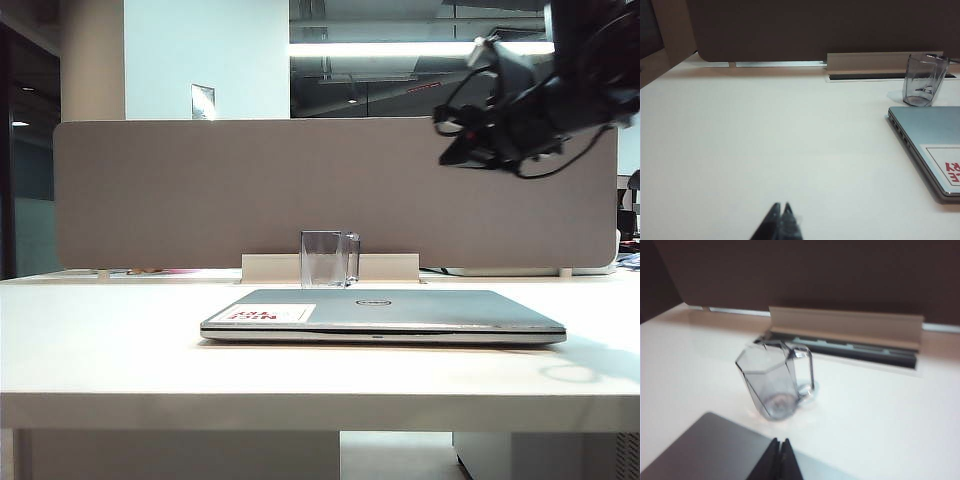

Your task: Pick up the water cup and place it on the right side of the laptop.

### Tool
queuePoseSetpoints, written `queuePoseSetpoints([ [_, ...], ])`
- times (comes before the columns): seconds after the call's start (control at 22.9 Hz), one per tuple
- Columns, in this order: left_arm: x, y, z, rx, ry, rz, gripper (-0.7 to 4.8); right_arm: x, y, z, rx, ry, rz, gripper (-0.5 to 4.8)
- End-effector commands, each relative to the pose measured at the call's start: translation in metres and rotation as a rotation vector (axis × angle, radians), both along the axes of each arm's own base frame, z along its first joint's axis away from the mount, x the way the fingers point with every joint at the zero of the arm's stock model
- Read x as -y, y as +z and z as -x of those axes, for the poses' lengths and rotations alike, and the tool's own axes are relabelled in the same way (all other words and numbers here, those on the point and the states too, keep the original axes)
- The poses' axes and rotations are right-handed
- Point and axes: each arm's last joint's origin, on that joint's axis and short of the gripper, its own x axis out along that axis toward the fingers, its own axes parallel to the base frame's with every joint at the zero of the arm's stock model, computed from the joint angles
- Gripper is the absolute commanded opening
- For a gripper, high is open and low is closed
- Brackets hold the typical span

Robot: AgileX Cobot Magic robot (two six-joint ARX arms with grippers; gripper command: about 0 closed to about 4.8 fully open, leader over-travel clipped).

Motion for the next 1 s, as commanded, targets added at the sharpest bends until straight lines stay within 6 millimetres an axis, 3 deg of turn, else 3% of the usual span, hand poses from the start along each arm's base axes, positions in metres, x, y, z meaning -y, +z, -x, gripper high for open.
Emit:
queuePoseSetpoints([
  [0.04, 0.000, 0.001, 0.000, 0.008, -0.003, 0.000, -0.04, -0.012, 0.001, -0.023, 0.034, 0.022, 0.010, -0.09],
  [0.78, 0.000, 0.002, 0.000, 0.008, -0.003, 0.000, -0.04, -0.046, -0.036, -0.130, 0.017, 0.069, 0.146, -0.03],
  [1.0, 0.000, 0.002, 0.000, 0.008, -0.003, 0.000, -0.04, -0.057, -0.042, -0.152, 0.045, 0.108, 0.193, 1.38],
])
